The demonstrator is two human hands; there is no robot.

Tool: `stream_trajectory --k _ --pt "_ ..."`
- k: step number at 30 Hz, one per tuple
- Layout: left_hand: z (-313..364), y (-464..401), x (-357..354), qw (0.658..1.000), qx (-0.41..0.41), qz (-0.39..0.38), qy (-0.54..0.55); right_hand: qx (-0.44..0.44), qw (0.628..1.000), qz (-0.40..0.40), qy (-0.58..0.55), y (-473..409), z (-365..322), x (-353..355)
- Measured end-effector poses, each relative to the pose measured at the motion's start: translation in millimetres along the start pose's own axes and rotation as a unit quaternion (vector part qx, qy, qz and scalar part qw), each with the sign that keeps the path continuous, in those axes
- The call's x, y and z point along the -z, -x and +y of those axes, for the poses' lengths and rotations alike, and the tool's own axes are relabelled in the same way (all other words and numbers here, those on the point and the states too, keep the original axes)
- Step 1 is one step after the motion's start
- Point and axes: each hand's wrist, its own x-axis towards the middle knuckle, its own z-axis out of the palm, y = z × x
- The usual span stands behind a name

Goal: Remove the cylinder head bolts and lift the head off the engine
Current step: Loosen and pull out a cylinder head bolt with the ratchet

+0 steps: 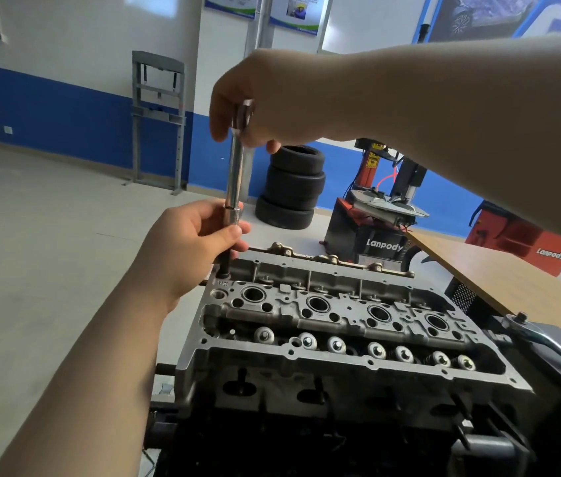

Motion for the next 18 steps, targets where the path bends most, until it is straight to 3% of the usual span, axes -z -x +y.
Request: stream_trajectory --k 4,8,13,14,16,18 --pt "-0.7 0.0 -4.7 0.995 -0.024 0.080 -0.061 -0.031 0.986 0.022 -0.164 3.7 -0.7 -12.0" --pt "5.5 0.4 -9.9 0.989 -0.069 0.120 -0.043 -0.146 0.880 0.105 -0.440 8.7 6.2 -42.0" --pt "21.6 -2.8 1.0 0.978 -0.093 0.175 0.058 -0.318 0.807 0.083 -0.490 24.6 19.9 -107.7" --pt "23.7 -2.3 4.2 0.974 -0.100 0.190 0.070 -0.321 0.822 0.051 -0.468 27.6 20.7 -118.1" --pt "26.2 -1.2 11.6 0.969 -0.101 0.211 0.085 -0.264 0.914 -0.038 -0.306 29.8 21.8 -134.6" --pt "28.2 -0.1 18.1 0.966 -0.100 0.226 0.080 -0.191 0.965 -0.103 -0.150 27.2 13.1 -145.7"
